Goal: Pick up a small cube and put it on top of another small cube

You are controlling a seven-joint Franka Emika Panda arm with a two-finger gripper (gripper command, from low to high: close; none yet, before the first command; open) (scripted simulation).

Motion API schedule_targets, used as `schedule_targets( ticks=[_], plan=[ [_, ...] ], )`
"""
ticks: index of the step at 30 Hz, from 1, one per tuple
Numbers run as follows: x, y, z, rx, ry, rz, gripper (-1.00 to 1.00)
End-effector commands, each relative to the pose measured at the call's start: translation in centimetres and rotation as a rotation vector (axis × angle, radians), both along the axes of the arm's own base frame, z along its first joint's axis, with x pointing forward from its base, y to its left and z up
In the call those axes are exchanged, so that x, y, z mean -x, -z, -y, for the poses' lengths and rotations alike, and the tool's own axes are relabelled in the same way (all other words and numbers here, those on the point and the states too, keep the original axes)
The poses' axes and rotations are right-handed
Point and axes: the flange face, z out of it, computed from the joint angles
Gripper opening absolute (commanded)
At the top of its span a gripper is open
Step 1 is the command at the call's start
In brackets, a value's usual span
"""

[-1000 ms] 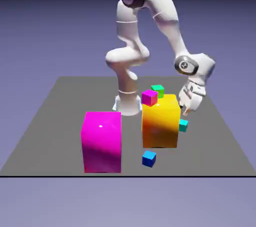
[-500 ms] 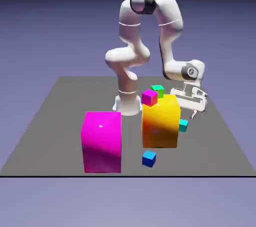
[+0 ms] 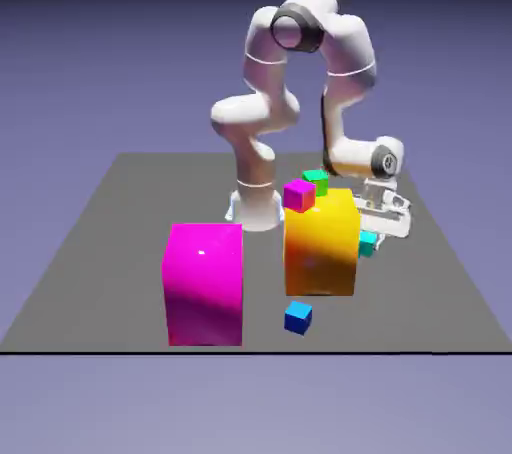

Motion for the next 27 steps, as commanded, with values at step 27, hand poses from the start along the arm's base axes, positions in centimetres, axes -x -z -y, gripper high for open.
schedule_targets(
  ticks=[27],
  plan=[
    [-12.3,-28.2,8.9,-0.019,1.206,0.102,-1.00]
  ],
)
